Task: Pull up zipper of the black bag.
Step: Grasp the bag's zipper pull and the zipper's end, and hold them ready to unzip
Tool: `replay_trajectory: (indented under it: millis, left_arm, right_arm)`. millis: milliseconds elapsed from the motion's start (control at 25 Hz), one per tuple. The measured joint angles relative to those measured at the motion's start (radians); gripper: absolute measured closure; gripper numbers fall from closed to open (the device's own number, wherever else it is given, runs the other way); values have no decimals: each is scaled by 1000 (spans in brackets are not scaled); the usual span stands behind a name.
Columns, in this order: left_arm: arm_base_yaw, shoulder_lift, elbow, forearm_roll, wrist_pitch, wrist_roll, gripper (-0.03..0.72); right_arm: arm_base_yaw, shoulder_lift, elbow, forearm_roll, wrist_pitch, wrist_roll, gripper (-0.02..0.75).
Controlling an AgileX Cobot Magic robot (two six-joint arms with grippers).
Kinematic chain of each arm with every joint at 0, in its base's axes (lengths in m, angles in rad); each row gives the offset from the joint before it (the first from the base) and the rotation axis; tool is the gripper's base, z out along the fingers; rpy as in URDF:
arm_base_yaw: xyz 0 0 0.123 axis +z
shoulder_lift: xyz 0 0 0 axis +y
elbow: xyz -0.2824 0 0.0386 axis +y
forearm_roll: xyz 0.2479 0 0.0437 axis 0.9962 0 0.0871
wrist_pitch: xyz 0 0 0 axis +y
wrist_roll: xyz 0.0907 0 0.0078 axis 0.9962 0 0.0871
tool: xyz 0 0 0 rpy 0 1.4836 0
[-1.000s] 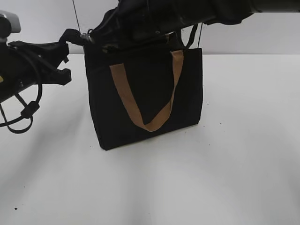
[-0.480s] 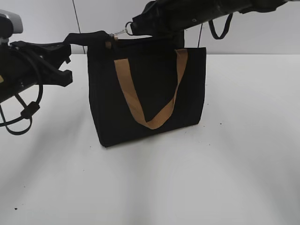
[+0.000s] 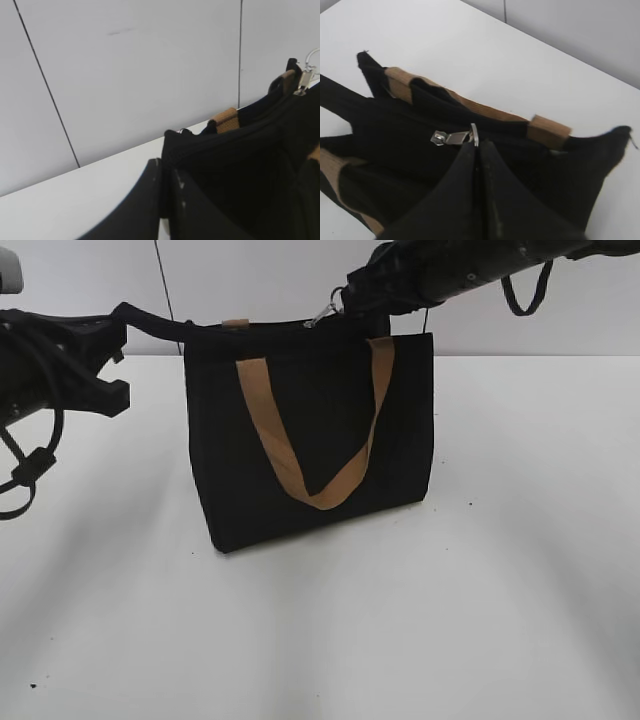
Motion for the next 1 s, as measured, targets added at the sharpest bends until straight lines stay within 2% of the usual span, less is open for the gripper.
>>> replay_trajectory:
  millis: [320, 600, 1000]
  left_arm:
    - [46, 6, 0, -1, 8, 9, 674]
    - [49, 7, 0, 3, 12, 10, 674]
    - [49, 7, 0, 18, 12, 13, 674]
  right_arm:
    - [-47, 0, 0, -28, -2, 23, 751]
    - [-97, 0, 0, -113, 20, 99, 751]
    - [-114, 0, 0, -144, 83, 147, 751]
